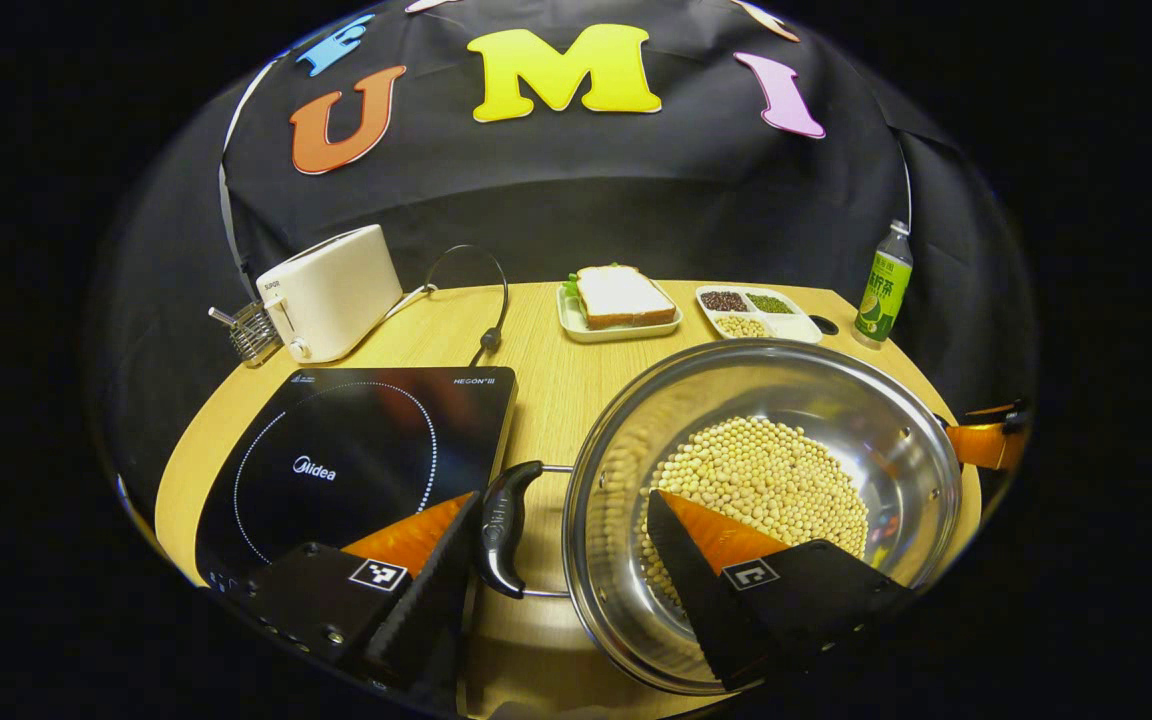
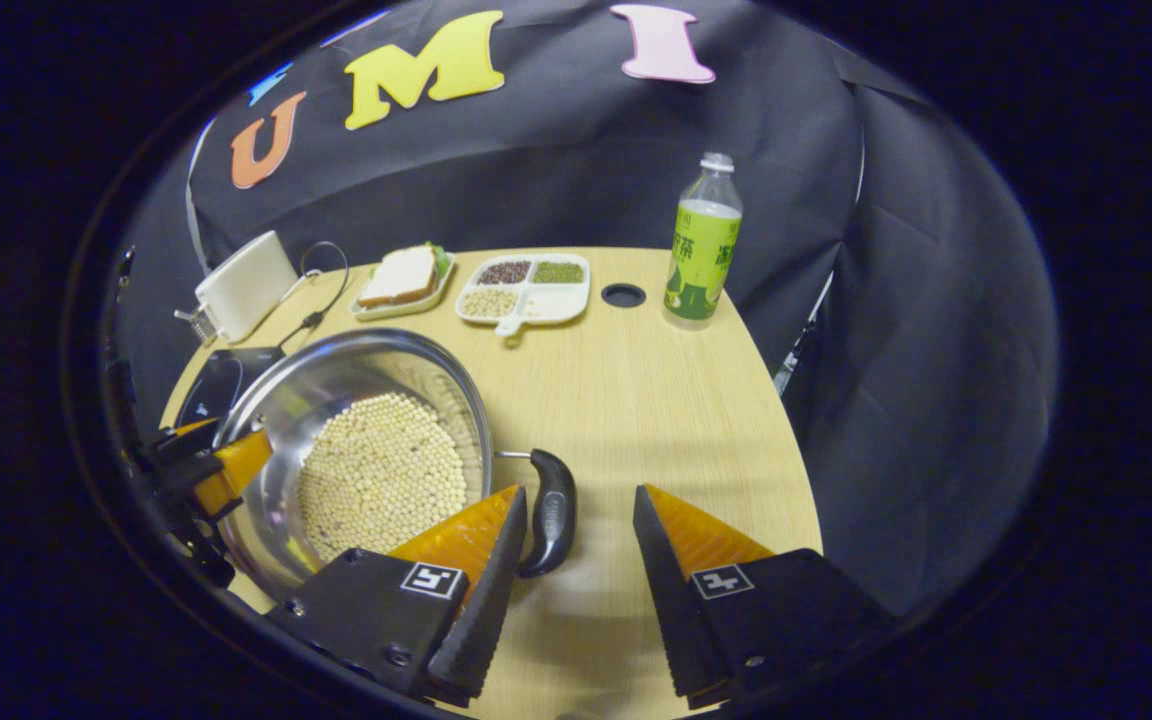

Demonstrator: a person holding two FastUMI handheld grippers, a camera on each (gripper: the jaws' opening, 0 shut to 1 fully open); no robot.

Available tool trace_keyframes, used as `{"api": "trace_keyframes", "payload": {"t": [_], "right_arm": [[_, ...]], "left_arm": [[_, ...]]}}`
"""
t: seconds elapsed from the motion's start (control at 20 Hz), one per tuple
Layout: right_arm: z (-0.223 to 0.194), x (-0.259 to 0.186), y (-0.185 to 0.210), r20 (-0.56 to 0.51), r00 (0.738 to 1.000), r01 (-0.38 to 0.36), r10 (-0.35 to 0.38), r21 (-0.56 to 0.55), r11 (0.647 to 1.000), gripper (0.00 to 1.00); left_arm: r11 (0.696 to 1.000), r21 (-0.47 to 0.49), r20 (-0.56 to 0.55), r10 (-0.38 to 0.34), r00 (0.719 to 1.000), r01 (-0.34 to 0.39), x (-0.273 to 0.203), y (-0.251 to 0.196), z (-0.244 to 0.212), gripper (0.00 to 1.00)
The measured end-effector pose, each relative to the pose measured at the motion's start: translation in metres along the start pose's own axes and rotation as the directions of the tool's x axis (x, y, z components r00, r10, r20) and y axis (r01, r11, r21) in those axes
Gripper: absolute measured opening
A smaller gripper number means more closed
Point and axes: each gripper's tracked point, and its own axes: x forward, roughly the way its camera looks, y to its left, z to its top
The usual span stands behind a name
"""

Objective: First push the handle of the pot to place it horizontally, then grasp the pot with both hands and set it on the induction cooktop.

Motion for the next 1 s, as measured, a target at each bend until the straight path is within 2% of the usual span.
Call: {"api": "trace_keyframes", "payload": {"t": [0.05, 0.25, 0.35, 0.4, 0.5, 0.8, 0.85, 0.9, 1.0], "right_arm": [[0.006, 0.0, 0.009, 0.024, 0.999, -0.027, 0.027, 0.022, 0.999, 0.7], [0.013, 0.004, 0.008, 0.031, 0.999, 0.008, -0.008, -0.013, 1.0, 0.71], [0.022, -0.002, 0.023, 0.061, 0.997, -0.058, 0.056, 0.021, 0.998, 0.72], [0.019, 0.002, 0.024, 0.053, 0.997, -0.058, 0.056, 0.026, 0.998, 0.76], [-0.001, 0.01, 0.029, -0.012, 0.998, -0.066, 0.066, 0.025, 0.998, 0.97], [-0.021, 0.031, 0.043, -0.084, 0.994, -0.064, 0.068, 0.041, 0.997, 0.96], [-0.022, 0.033, 0.038, -0.084, 0.996, -0.034, 0.038, 0.039, 0.999, 0.96], [-0.023, 0.035, 0.031, -0.082, 0.997, -0.012, 0.015, 0.04, 0.999, 0.85], [-0.025, 0.033, 0.033, -0.099, 0.995, -0.006, 0.01, 0.04, 0.999, 0.67]], "left_arm": [[1.0, 0.002, -0.002, -0.001, 1.0, 0.001, 0.0, 0.0, -0.001, 0.98], [1.0, -0.001, 0.001, -0.005, 1.0, 0.005, 0.001, 0.0, 0.0, 0.98], [1.0, -0.003, 0.001, -0.006, 1.0, 0.006, 0.001, 0.0, -0.001, 0.98], [1.0, -0.002, 0.003, -0.008, 1.0, 0.008, 0.001, 0.0, 0.0, 0.98], [1.0, -0.003, 0.003, -0.012, 1.0, 0.012, 0.002, 0.0, 0.0, 0.98], [1.0, -0.001, 0.001, -0.011, 1.0, 0.011, 0.002, 0.0, 0.0, 0.98], [1.0, 0.001, 0.001, -0.006, 1.0, 0.006, 0.003, 0.002, 0.0, 0.98], [1.0, 0.005, -0.003, 0.006, 1.0, -0.006, 0.004, 0.005, -0.001, 0.97], [1.0, 0.008, -0.01, 0.029, 1.0, -0.029, 0.005, 0.013, -0.003, 0.85]]}}
